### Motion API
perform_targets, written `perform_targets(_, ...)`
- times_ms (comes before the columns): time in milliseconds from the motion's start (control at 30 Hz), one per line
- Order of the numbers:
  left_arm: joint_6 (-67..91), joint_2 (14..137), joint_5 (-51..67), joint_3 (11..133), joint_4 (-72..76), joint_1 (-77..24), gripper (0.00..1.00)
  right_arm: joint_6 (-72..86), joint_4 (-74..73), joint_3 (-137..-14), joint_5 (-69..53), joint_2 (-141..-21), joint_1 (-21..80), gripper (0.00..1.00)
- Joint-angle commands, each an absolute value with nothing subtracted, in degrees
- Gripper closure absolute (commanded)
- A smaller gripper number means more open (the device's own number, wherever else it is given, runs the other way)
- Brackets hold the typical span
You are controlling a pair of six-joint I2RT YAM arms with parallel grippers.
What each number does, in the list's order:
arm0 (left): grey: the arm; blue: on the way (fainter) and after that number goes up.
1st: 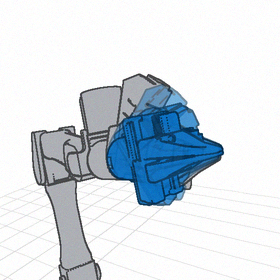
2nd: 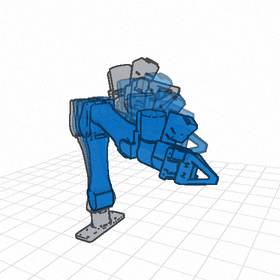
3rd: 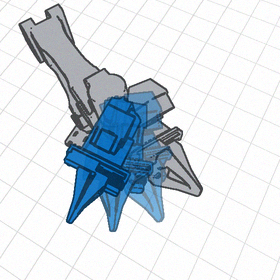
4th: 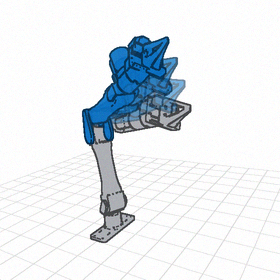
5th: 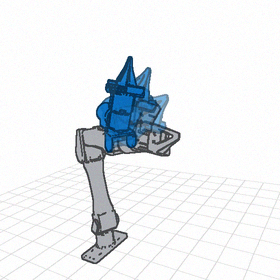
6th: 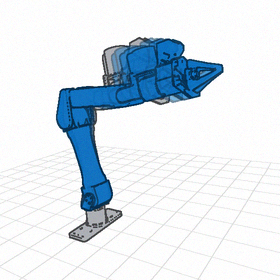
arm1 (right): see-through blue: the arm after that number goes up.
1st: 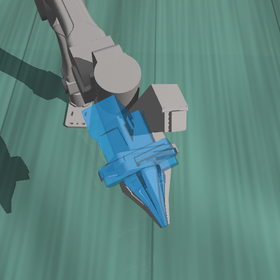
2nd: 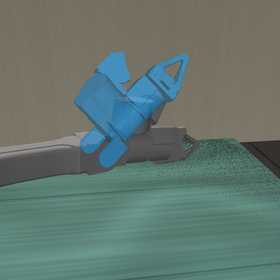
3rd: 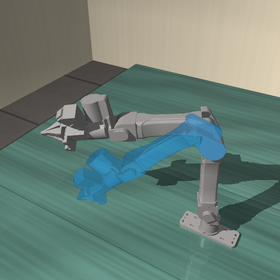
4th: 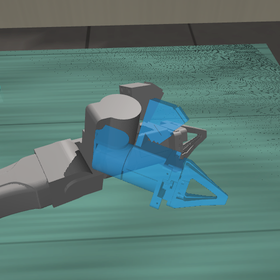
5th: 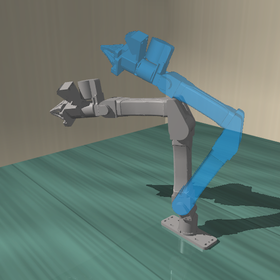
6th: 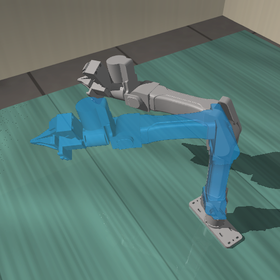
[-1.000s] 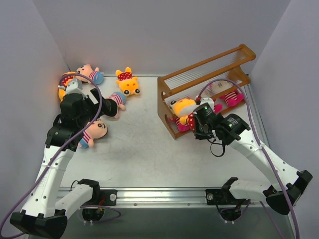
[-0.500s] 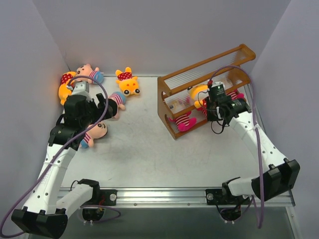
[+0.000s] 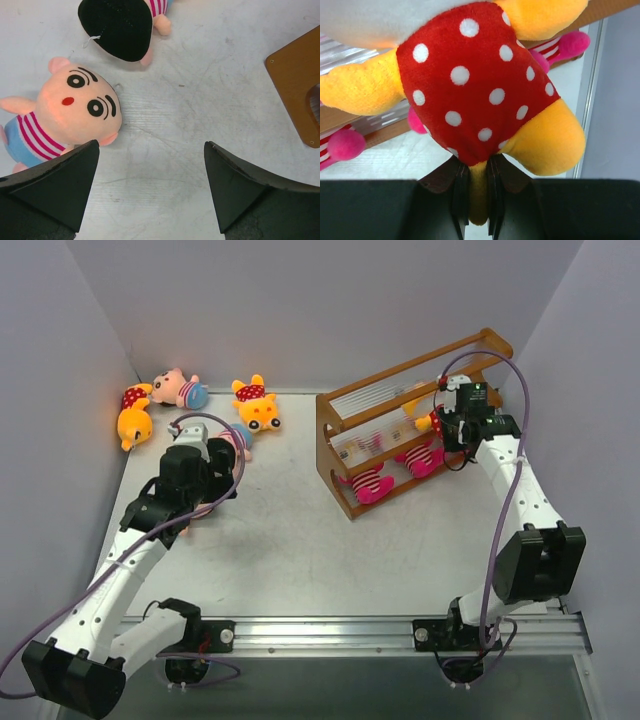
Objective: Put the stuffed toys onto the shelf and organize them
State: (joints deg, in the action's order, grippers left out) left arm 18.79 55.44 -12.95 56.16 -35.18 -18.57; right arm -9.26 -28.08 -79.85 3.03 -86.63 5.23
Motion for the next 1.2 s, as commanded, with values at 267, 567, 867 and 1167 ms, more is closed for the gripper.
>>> perform_targets(267,15.4,52.1,-22.9,52.6,-30.6,-20.6,0.06,-19.3,-20.9,-87.5,-5.4,-95.0,-2.5,1.00)
perform_targets(567,15.0,52.3,-24.4,52.1,-31.0,-20.7,0.06,-19.3,-19.2,-92.0,-6.5,-100.1,-6.9,1.00)
perform_targets(867,14.9,52.8,-24.6,52.1,-31.1,-20.7,0.06,-18.1,-15.7,-95.3,-7.0,-103.8,-8.8,1.00)
perform_targets(1167,14.8,53.6,-24.8,52.1,-31.1,-20.6,0.06,-17.9,-15.9,-98.4,-7.3,-107.2,-8.9,1.00)
